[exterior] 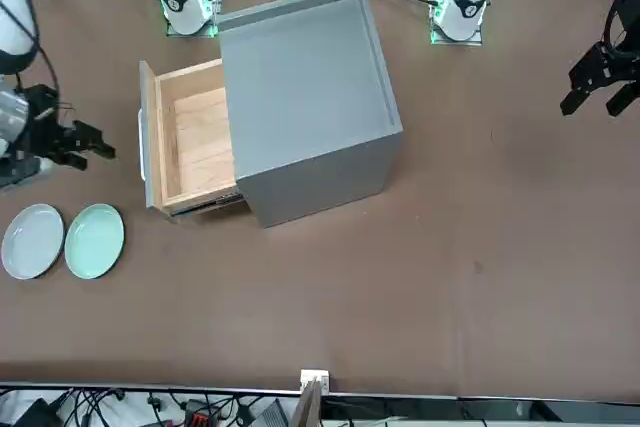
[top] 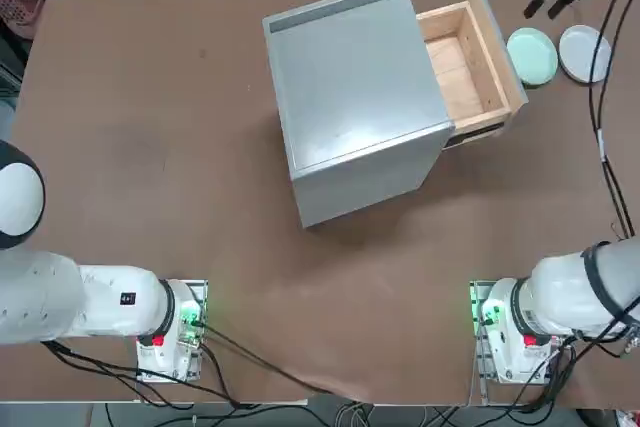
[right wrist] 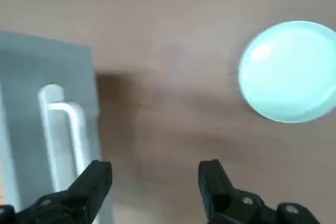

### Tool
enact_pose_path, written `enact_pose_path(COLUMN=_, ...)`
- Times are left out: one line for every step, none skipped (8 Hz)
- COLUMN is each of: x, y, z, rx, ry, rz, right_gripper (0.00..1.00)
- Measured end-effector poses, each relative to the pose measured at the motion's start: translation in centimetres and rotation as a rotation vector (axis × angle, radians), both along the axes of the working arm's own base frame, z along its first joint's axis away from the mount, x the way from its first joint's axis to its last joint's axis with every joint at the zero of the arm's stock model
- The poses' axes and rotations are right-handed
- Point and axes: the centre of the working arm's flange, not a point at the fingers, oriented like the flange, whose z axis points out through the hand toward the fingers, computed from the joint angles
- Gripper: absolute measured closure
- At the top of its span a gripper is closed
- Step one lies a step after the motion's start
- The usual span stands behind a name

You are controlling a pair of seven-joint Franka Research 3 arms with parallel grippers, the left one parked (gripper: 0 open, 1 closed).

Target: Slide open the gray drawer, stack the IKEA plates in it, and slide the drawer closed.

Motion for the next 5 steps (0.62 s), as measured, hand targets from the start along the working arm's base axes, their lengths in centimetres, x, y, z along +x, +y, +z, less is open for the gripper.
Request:
enact_pose_path(x=0.3, y=-3.4, z=-0.5, rx=-0.002, ry=0.001, rz=-0.053, right_gripper=0.00)
enact_pose_path(x=0.8, y=-6.8, z=-1.9, rx=-0.009, ry=0.015, rz=-0.098, right_gripper=0.00)
enact_pose_path(x=1.3, y=-9.9, z=-4.3, rx=-0.020, ry=0.028, rz=-0.141, right_gripper=0.00)
enact_pose_path(x=1.9, y=-12.3, z=-7.0, rx=-0.053, ry=0.031, rz=-0.201, right_gripper=0.01)
enact_pose_path(x=2.3, y=-13.5, z=-9.3, rx=-0.098, ry=0.048, rz=-0.278, right_gripper=0.02)
